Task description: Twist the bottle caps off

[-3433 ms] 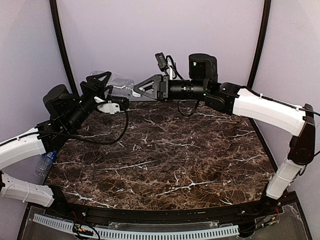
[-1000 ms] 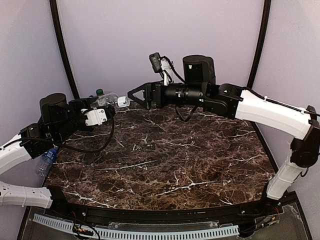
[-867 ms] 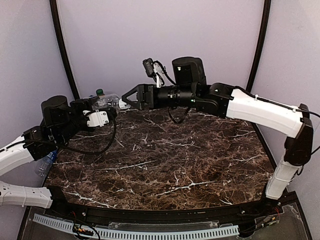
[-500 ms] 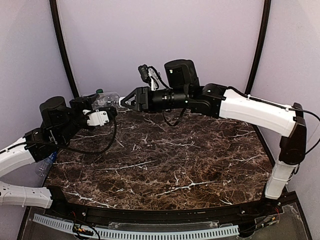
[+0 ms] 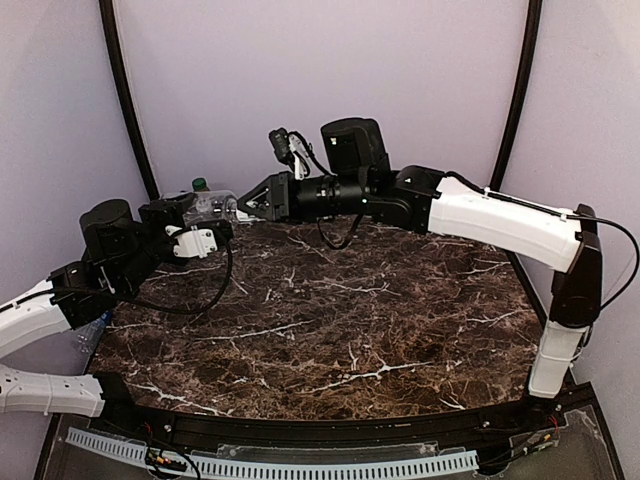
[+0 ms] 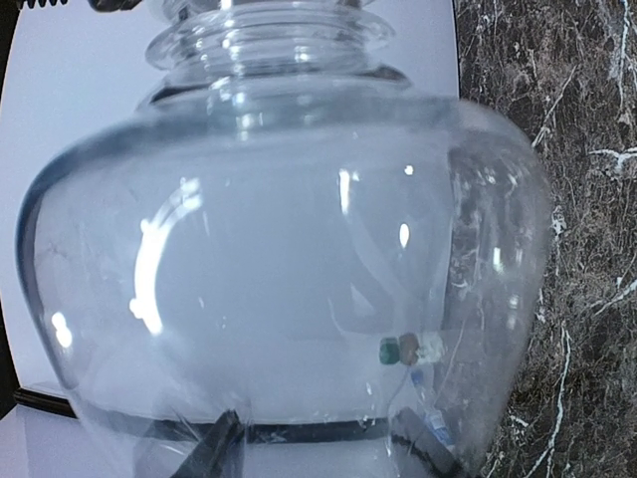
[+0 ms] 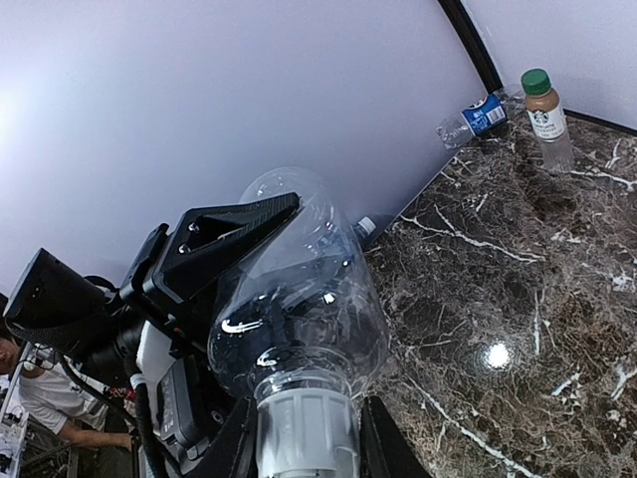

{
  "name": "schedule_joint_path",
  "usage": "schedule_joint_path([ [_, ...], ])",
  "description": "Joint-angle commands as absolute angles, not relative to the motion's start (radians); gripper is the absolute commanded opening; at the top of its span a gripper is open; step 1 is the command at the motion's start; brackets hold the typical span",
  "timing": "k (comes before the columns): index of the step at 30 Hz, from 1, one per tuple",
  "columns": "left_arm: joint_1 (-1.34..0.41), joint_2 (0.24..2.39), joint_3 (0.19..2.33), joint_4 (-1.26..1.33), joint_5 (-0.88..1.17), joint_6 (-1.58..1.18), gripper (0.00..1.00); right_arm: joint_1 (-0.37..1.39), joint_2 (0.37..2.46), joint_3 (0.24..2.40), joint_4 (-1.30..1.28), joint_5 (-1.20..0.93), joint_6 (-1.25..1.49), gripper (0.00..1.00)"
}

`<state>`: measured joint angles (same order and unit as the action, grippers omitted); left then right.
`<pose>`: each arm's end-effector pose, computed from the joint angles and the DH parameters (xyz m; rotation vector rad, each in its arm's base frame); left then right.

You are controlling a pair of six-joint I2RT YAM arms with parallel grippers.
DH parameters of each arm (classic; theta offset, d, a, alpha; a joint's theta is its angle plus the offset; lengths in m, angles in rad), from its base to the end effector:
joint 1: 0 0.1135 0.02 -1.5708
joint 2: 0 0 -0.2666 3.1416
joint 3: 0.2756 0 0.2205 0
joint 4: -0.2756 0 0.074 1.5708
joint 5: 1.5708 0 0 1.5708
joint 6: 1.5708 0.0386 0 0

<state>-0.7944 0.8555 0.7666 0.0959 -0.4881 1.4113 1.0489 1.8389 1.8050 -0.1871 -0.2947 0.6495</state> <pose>0.1320 -0.1085 0.3564 1.2332 1.0678 0.8591 0.1961 0.3636 0.3990 -0.6383 1.9396 1.4170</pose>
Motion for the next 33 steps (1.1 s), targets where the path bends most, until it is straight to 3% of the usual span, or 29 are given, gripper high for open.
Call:
schedule_joint_path([
  [1,-0.799,0.848,0.779,0.142,-0.499,1.419,0.39,1.057,1.84,1.807,-0.186,-0.327,0.652,0.23],
  [3,-0.799,0.849,0.777,0.146,-0.503,1.427,0.39,1.056,1.834,1.8,-0.197,-0.328,0.655,0.48],
  [6,-0.799,0.849,0.777,0.154,-0.502,1.438,0.39,1.057,1.819,1.779,-0.194,-0.322,0.662,0.54],
  [13,-0.799,0.853,0.787,0.161,-0.496,1.454,0.39,1.056,1.805,1.768,-0.182,-0.305,0.652,0.24],
  [16,-0.799,0.854,0.796,0.153,-0.49,1.46,0.39,1.057,1.809,1.775,-0.175,-0.318,0.638,0.0],
  [21,-0.799,0.848,0.836,-0.036,-0.425,1.386,0.38,1.081,1.782,1.763,-0.175,-0.302,0.434,0.0],
  [28,-0.799,0.851,0.989,-0.563,-0.181,1.208,0.36,1.315,1.674,1.639,-0.211,0.022,-0.554,0.0],
  [33,-0.799,0.871,1.046,-0.792,-0.081,1.17,0.35,1.402,1.643,1.534,-0.156,0.262,-0.972,0.0],
])
